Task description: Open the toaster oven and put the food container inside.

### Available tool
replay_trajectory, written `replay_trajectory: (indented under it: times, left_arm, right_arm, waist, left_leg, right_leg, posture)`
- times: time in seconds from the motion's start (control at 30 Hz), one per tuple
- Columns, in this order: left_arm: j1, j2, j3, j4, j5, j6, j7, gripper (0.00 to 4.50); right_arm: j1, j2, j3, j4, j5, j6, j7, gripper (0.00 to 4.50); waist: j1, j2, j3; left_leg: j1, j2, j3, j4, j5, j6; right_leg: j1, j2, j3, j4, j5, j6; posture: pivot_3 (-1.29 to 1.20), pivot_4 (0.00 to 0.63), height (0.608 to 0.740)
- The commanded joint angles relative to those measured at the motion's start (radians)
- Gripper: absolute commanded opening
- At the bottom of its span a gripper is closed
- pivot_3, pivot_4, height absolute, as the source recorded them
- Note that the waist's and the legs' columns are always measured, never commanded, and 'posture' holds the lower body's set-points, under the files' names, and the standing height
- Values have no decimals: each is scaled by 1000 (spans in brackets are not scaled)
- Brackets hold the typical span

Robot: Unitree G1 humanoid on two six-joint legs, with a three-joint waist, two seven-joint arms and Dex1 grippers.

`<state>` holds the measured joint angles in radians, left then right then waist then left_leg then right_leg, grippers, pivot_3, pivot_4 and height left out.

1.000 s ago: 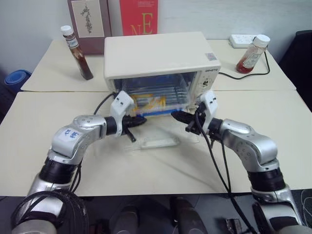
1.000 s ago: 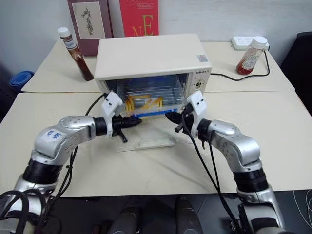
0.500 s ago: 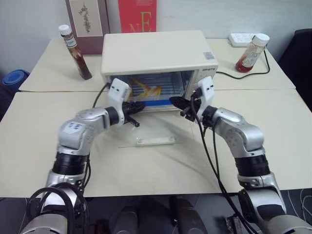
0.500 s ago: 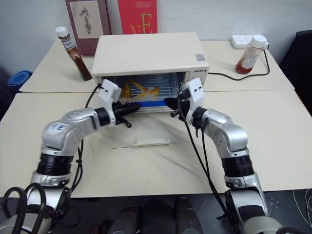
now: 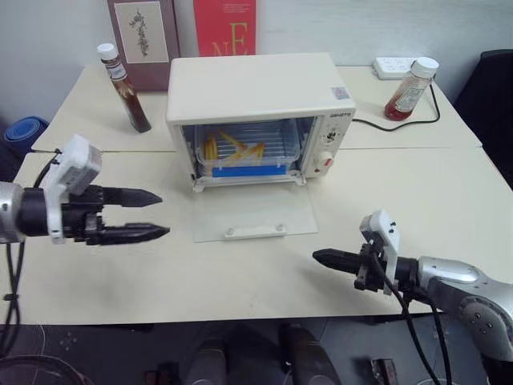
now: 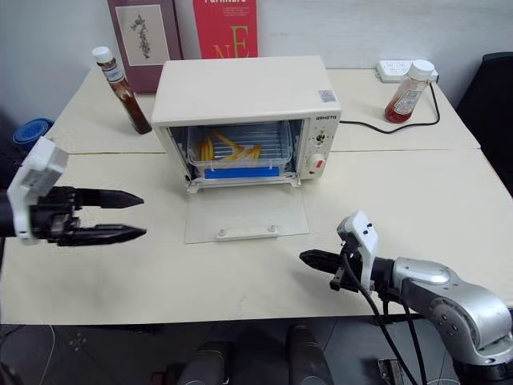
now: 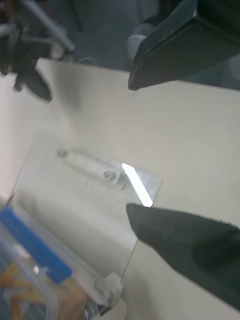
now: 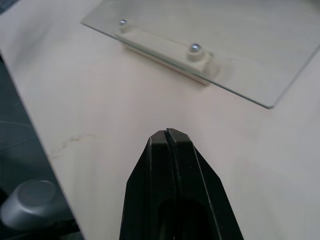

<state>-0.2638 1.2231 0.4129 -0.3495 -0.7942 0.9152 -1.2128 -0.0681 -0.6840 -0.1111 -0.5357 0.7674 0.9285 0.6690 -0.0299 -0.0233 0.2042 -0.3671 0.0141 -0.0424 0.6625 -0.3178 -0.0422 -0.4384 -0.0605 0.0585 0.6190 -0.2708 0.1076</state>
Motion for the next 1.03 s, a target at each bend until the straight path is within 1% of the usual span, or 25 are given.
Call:
replay_trajectory:
  times: [0.03,0.17,0.23,0.3,0.37,0.47,0.53,0.6,0.63,0.73,0.8,0.87,0.97,1.03]
  left_arm:
    - [-16,25,17,-13,-2,-44,-36,4469]
    - [-64,14,-10,-3,6,-71,-11,4469]
    - [-73,10,-28,4,20,-87,-4,4469]
    - [-70,10,-38,18,31,-98,-3,4469]
    - [-71,8,-38,42,33,-103,-4,4469]
    - [-73,5,-36,83,47,-124,-3,4500]
    - [-79,6,-40,121,65,-147,-7,4500]
    - [-87,11,-43,153,78,-166,-17,4500]
    - [-91,16,-44,167,83,-176,-24,4500]
    - [-118,25,-48,201,90,-190,-38,4500]
    - [-143,30,-48,220,86,-186,-43,4500]
    - [-163,32,-47,235,89,-186,-46,4500]
    - [-176,26,-42,240,88,-177,-38,4500]
    - [-155,11,-34,224,89,-174,-24,4500]
  right_arm:
    - [-34,52,62,75,-90,-86,-35,0]
    - [-108,128,104,189,-175,-164,-71,0]
    - [-145,152,104,219,-197,-178,-83,0]
    - [-172,151,75,205,-176,-169,-70,0]
    - [-195,123,17,165,-117,-132,-47,0]
    - [-240,51,-99,102,28,-39,-7,599]
    - [-290,-57,-204,87,139,19,57,1208]
    - [-328,-168,-282,109,208,62,119,1940]
    - [-337,-223,-313,127,237,84,156,2213]
    - [-331,-337,-365,154,292,113,252,3217]
    - [-324,-372,-374,165,290,109,277,3932]
    - [-318,-383,-367,168,262,82,280,4455]
    - [-320,-351,-346,171,251,62,245,4455]
    - [-313,-322,-328,164,244,53,218,4455]
  waist:
    - [0,0,0]
    - [-1,0,0]
    - [-2,0,0]
    - [-2,1,1]
    - [-1,1,1]
    - [0,3,2]
    - [0,4,3]
    - [1,4,3]
    - [1,5,3]
    - [1,4,2]
    - [0,4,2]
    - [-2,4,3]
    - [-3,4,3]
    - [-3,4,3]
  left_leg:
    - [0,0,0,0,0,0]
    - [-2,0,-1,0,0,0]
    - [-3,0,0,0,-1,0]
    - [-3,0,0,-1,-1,0]
    - [-4,1,0,-1,-1,0]
    - [-4,0,0,-1,-1,0]
    - [-3,0,0,0,-1,0]
    - [-3,0,0,0,-1,1]
    - [-3,1,0,0,-1,1]
    - [-3,2,-1,-1,-1,2]
    - [-3,2,-1,-1,-1,2]
    - [-3,2,1,0,-1,2]
    - [-3,2,2,0,-1,2]
    - [-3,2,2,0,-2,2]
  right_leg:
    - [0,0,0,0,0,1]
    - [-3,0,0,3,6,11]
    - [-4,0,0,3,6,11]
    - [-5,0,0,4,6,11]
    - [-6,1,0,4,6,11]
    - [-6,0,0,4,6,11]
    - [-5,0,0,5,6,11]
    - [-5,0,0,4,6,11]
    - [-5,1,0,4,6,11]
    - [-5,2,-1,4,5,10]
    - [-5,2,-1,4,5,10]
    - [-5,2,0,4,6,11]
    - [-5,2,1,4,6,11]
    - [-5,2,1,5,6,11]
  posture:
    - [0,150,740]
    - [0,150,740]
    - [0,150,740]
    - [0,150,740]
    - [0,150,740]
    - [0,150,740]
    - [0,150,740]
    - [0,150,740]
    - [0,150,740]
    - [0,150,740]
    - [0,150,740]
    - [0,150,740]
    - [0,150,740]
    - [0,150,740]
